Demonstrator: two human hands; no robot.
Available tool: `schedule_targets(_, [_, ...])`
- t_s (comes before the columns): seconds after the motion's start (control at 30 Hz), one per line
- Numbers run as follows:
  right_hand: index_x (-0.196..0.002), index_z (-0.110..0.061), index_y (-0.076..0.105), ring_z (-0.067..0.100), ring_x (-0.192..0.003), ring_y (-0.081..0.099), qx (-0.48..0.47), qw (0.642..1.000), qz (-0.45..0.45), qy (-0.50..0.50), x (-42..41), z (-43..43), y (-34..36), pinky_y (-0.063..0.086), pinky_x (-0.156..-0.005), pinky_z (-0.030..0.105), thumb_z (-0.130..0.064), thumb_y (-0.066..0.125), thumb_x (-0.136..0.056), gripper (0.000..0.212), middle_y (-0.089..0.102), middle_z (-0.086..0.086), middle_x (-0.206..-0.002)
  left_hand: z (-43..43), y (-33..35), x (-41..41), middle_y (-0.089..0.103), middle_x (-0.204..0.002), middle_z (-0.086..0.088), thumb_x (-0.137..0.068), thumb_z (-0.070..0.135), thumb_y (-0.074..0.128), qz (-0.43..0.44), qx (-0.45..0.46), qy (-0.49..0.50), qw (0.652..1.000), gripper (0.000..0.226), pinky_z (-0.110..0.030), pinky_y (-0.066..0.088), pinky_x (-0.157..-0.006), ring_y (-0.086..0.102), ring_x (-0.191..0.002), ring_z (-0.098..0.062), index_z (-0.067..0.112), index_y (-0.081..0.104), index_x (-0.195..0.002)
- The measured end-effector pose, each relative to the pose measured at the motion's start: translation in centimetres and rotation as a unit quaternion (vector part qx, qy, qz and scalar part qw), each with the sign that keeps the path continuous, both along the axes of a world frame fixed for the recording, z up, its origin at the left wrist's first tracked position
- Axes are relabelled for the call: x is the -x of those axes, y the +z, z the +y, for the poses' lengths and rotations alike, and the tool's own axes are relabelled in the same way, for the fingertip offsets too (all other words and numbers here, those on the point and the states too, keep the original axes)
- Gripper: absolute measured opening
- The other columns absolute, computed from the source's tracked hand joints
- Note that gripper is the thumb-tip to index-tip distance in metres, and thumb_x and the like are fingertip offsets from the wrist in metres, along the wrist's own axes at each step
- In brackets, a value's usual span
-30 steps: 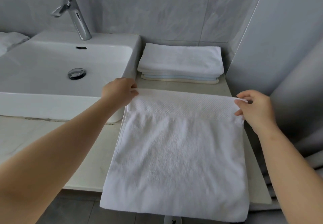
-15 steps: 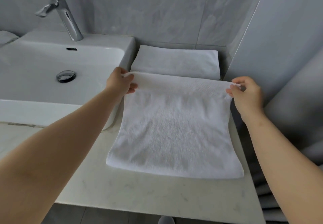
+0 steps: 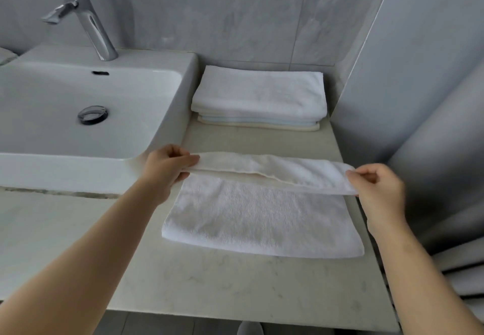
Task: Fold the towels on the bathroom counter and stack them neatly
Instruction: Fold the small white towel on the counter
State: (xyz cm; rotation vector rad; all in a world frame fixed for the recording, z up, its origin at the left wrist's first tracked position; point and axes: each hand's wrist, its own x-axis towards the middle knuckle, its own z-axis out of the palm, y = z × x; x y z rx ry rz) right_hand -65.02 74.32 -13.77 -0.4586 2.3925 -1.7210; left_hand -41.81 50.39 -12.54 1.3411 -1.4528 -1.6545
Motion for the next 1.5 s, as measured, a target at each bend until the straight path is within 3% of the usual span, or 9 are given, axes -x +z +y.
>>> schedule_targets(0.33, [-0.066,-0.019,0.054,0.005,-0.048,0.043,0.007,0.998,-0.053,-0.014,-3.4,3.0,-3.1,0.036,-0.048,0.014,0.003,0.069,-0.077,0.029,0.044,0.002,-0.061,3.6,-2.6,-2.6,0.029,-0.063,0.001,-0.082,-0.017,0.048,0.033,-0.041,0.040,0.998,0.038,-0.028,0.043,-0.064,0.033,-0.058,-0.012,0.015,0.037,-0.065])
schedule_targets(0.43, [-0.065,-0.015,0.051,0.009,-0.054,0.042,-0.013,0.997,-0.075,-0.011,-4.1,3.4,-4.1,0.037,-0.056,0.026,0.004,0.068,-0.078,0.029,0.044,0.003,-0.062,4.4,-3.5,-3.2,0.026,-0.061,0.001,-0.080,-0.019,0.046,0.005,-0.040,0.035,0.999,0.040,-0.026,0.038,-0.055,0.028,-0.056,-0.013,0.016,0.035,-0.064])
schedule_targets(0.53, [-0.065,-0.014,0.050,0.016,-0.060,0.043,-0.034,0.997,-0.076,0.001,-4.8,3.9,-4.7,0.038,-0.061,0.028,0.003,0.068,-0.078,0.028,0.046,0.003,-0.064,4.7,-4.1,-3.8,0.026,-0.060,0.001,-0.078,-0.018,0.046,-0.025,-0.032,0.028,0.999,0.039,-0.020,0.028,-0.041,0.026,-0.052,-0.014,0.016,0.034,-0.063])
schedule_targets(0.77, [-0.065,-0.012,0.048,0.014,-0.059,0.039,-0.048,0.996,-0.076,0.011,-5.5,4.3,-4.4,0.033,-0.056,0.025,0.008,0.061,-0.079,0.028,0.043,0.002,-0.066,5.2,-4.2,-4.8,0.032,-0.061,-0.001,-0.075,-0.014,0.050,-0.063,0.008,0.018,0.998,0.035,-0.028,0.028,-0.051,0.031,-0.055,-0.017,0.014,0.036,-0.062])
schedule_targets(1.03, [-0.066,-0.008,0.048,0.015,-0.057,0.035,-0.095,0.990,-0.094,0.044,-5.6,4.3,-4.1,0.028,-0.050,0.025,0.014,0.053,-0.077,0.025,0.041,0.004,-0.065,5.6,-4.3,-5.5,0.027,-0.055,-0.001,-0.071,-0.011,0.051,-0.162,0.090,-0.052,0.981,0.036,-0.024,0.021,-0.049,0.027,-0.054,-0.017,0.014,0.029,-0.058])
schedule_targets(1.23, [-0.066,-0.008,0.048,0.016,-0.057,0.035,-0.132,0.984,-0.091,0.074,-5.4,4.7,-4.6,0.029,-0.052,0.026,0.012,0.052,-0.077,0.023,0.040,0.004,-0.064,6.2,-5.1,-5.6,0.028,-0.058,0.000,-0.069,-0.007,0.052,-0.264,0.186,-0.113,0.940,0.036,-0.024,0.020,-0.049,0.024,-0.054,-0.016,0.014,0.026,-0.058])
schedule_targets(1.37, [-0.064,-0.009,0.048,0.017,-0.058,0.037,-0.188,0.975,-0.046,0.107,-5.3,4.8,-4.6,0.030,-0.052,0.026,0.010,0.054,-0.075,0.023,0.041,0.001,-0.061,6.7,-5.7,-5.6,0.034,-0.067,0.000,-0.074,-0.003,0.051,-0.344,0.242,-0.131,0.898,0.031,-0.024,0.024,-0.052,0.034,-0.060,-0.018,0.013,0.030,-0.058])
schedule_targets(1.43, [-0.064,-0.010,0.050,0.020,-0.065,0.044,-0.270,0.953,0.044,0.134,-5.5,4.7,-4.7,0.032,-0.054,0.028,0.008,0.056,-0.074,0.021,0.045,0.001,-0.065,7.6,-5.9,-5.6,0.041,-0.080,0.001,-0.078,0.003,0.049,-0.419,0.285,-0.137,0.851,0.019,-0.026,0.035,-0.068,0.044,-0.081,-0.024,0.017,0.040,-0.068])
schedule_targets(1.5, [-0.070,-0.013,0.056,0.027,-0.084,0.048,-0.358,0.911,0.163,0.122,-6.4,4.4,-4.8,0.034,-0.064,0.028,0.003,0.061,-0.073,0.018,0.048,-0.002,-0.080,9.0,-5.9,-5.5,0.048,-0.099,0.002,-0.074,0.003,0.057,-0.481,0.386,-0.151,0.773,0.022,-0.039,0.036,-0.094,0.046,-0.106,-0.028,0.021,0.053,-0.085])
